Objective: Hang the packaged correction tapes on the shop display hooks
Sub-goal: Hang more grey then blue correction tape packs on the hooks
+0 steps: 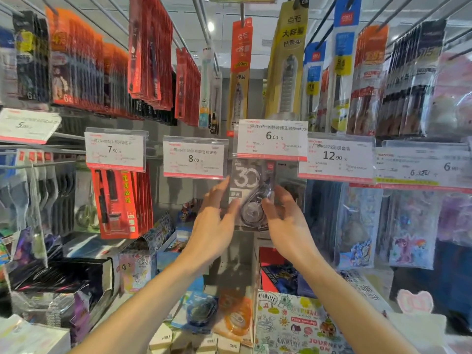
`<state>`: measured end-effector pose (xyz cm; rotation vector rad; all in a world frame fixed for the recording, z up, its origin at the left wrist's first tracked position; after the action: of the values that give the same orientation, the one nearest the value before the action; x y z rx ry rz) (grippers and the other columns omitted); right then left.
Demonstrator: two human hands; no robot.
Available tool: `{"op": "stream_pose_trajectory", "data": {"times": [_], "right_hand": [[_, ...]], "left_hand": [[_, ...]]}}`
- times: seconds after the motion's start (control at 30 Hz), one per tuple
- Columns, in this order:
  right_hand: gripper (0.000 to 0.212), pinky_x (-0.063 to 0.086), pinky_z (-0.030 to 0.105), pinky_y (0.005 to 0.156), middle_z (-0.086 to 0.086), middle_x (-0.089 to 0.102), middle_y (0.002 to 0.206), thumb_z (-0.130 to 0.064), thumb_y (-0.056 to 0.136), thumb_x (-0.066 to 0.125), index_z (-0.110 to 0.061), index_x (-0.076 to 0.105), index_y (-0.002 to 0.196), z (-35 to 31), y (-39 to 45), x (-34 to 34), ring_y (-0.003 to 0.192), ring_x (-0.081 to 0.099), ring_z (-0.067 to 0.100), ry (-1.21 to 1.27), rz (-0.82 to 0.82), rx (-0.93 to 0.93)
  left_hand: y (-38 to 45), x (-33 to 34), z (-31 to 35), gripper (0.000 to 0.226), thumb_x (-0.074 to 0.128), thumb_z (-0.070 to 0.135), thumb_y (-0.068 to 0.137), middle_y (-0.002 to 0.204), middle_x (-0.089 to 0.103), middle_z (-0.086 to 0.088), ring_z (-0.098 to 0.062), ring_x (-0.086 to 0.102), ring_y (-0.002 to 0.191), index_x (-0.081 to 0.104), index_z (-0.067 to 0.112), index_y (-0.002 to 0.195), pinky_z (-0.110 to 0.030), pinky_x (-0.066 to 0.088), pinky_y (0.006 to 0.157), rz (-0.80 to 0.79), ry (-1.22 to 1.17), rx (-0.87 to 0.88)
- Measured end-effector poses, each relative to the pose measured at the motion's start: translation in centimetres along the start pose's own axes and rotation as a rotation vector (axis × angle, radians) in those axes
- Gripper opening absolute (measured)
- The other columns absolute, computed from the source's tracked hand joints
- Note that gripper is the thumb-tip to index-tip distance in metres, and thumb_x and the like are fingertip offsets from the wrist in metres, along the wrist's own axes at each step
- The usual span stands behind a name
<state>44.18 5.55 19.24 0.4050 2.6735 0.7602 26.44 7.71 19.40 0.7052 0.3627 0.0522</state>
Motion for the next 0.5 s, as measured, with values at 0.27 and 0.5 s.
{"op": "stream_pose_trajectory", "data": {"times": [0.27,0.5], "right_hand": [[0.053,0.037,-0.002,0.078,-0.027,0.053,0.127,-0.031,0.108,0.051,-0.029,0.034,0.158,2.2,3.3,1.3,0.123,0.048,0.000,0.001,-0.022,0.022],[0.033,0.048,0.031,0.105,0.002,0.068,0.132,-0.020,0.108,0.053,-0.016,0.056,0.140,1.4,3.0,0.4,0.125,0.063,0.021,0.071,-0.053,0.064]], "left_hand": [[2.3,2.1,-1.8,0.072,0.040,0.068,0.090,0.164,0.038,0.015,-0.013,0.041,0.148,0.019,0.052,0.157,-0.041,0.039,0.119,-0.018,-0.074,-0.033],[2.0,1.2,-2.1,0.059,0.057,0.039,0.103,0.156,0.050,0.007,-0.015,0.053,0.137,0.033,0.043,0.156,-0.036,0.044,0.113,-0.002,-0.092,-0.069]]}}
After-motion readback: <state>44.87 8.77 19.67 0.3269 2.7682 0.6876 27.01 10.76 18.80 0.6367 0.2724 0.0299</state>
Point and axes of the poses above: each hand's wrist, its own y-axis towards the middle knuckle, its own x-axis out of the palm, z = x × y, the point moved 10 cm from there along y, towards the middle knuckle
